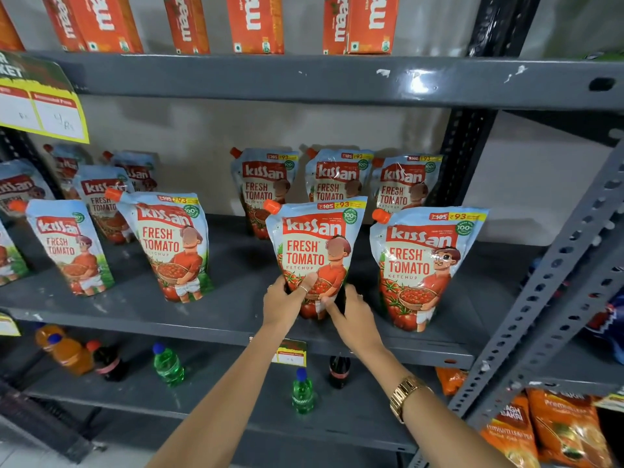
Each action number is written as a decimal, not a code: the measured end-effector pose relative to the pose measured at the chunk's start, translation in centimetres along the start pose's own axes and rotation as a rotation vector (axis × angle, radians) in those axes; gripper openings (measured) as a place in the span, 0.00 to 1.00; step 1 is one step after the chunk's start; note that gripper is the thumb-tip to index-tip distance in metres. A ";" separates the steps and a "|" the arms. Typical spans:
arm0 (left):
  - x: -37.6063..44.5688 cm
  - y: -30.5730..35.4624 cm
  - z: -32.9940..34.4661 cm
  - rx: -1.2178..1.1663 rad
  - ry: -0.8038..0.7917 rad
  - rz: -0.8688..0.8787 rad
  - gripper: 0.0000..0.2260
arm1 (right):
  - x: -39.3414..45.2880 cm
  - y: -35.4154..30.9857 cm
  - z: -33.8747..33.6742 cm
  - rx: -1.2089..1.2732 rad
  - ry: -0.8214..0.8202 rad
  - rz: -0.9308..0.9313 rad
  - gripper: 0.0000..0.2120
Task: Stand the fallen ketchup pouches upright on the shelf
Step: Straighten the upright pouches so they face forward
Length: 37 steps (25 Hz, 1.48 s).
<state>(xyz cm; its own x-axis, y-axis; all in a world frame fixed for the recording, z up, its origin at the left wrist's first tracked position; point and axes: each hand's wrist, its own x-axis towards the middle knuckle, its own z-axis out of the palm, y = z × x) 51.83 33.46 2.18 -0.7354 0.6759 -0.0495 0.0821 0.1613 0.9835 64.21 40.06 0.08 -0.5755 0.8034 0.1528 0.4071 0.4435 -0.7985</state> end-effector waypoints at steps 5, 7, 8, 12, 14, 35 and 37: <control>-0.6 0.4 0.0 -0.013 -0.010 0.022 0.17 | -1.1 -0.6 0.6 0.039 0.193 -0.085 0.25; -0.5 0.5 -0.7 -0.072 0.003 0.051 0.14 | -1.6 -1.3 1.4 -0.029 0.438 -0.163 0.27; -0.2 0.4 -1.3 -0.114 0.039 0.055 0.13 | -1.5 -1.8 1.9 -0.066 0.519 -0.218 0.25; 1.1 0.0 -5.8 -0.128 0.245 0.140 0.06 | -0.9 -4.8 4.5 -0.055 0.569 -0.316 0.15; 2.1 -0.3 -8.8 -0.088 0.325 0.229 0.06 | -0.5 -6.5 6.4 -0.009 0.554 -0.289 0.13; 9.0 -3.2 -21.5 0.044 0.071 -0.021 0.30 | 4.3 -14.4 20.1 0.119 0.161 0.102 0.10; 8.5 -3.2 -20.6 0.057 0.061 -0.019 0.30 | 3.7 -13.9 19.6 0.098 0.213 0.082 0.11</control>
<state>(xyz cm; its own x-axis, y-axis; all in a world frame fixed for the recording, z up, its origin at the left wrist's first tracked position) 31.43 23.90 2.18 -0.7768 0.6273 -0.0554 0.1047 0.2154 0.9709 42.58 29.07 0.34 -0.3770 0.9052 0.1963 0.3692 0.3413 -0.8644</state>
